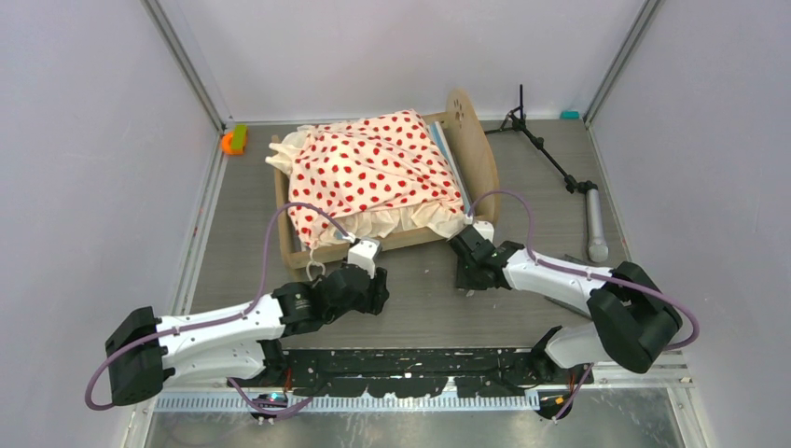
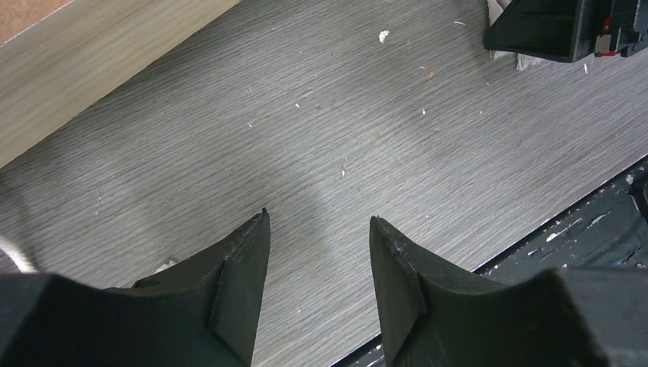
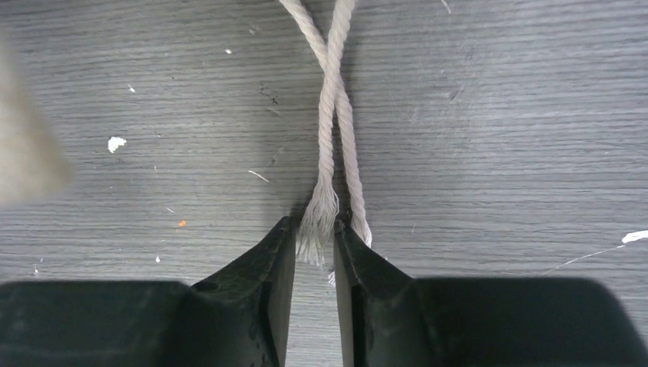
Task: Set up the pet bed
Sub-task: Tie the ropes to the bed frame.
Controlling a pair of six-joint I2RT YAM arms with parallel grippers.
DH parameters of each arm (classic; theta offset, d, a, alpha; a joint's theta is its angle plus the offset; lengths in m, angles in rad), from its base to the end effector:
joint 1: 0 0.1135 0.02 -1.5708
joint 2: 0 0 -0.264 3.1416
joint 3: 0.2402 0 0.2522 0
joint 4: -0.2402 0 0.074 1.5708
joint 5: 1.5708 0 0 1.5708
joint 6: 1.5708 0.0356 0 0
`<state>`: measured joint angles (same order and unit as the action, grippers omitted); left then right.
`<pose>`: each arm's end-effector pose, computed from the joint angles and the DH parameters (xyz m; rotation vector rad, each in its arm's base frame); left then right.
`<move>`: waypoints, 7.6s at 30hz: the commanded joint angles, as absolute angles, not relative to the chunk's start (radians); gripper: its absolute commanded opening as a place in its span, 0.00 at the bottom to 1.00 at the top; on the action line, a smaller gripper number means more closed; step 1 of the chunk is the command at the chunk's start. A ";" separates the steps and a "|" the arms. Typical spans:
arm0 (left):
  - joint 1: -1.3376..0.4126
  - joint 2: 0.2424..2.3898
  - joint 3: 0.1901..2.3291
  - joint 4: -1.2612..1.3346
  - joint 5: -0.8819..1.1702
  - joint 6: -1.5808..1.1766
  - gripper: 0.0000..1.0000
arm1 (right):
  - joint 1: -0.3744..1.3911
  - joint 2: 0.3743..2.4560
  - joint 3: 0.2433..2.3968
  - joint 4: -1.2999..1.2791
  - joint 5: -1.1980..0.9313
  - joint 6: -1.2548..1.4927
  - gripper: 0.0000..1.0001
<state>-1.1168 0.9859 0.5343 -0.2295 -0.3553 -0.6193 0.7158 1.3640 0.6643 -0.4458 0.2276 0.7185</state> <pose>0.1007 -0.1781 0.2131 0.3677 2.2305 -0.5580 0.1839 0.1492 0.1610 0.0695 2.6704 0.1489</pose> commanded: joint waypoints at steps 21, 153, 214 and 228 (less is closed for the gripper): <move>-1.106 0.966 0.557 -0.224 -0.367 -0.609 0.52 | 0.712 1.234 0.756 -0.443 0.187 0.764 0.00; -1.266 1.727 1.195 -0.271 -0.694 -1.077 0.00 | 0.621 0.419 0.755 -1.003 0.468 0.947 0.51; -1.138 2.045 1.386 0.132 -0.284 -0.930 0.46 | 0.621 0.376 0.775 -1.040 0.445 0.952 0.39; -1.140 1.571 0.953 0.087 -0.449 -0.818 0.44 | 0.621 0.620 0.626 -0.721 0.291 0.975 0.00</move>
<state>-1.1431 1.6485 1.0080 0.0738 -0.3779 -0.8642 0.6235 0.5365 0.6754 -0.8936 0.3458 0.9569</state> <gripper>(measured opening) 0.444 0.018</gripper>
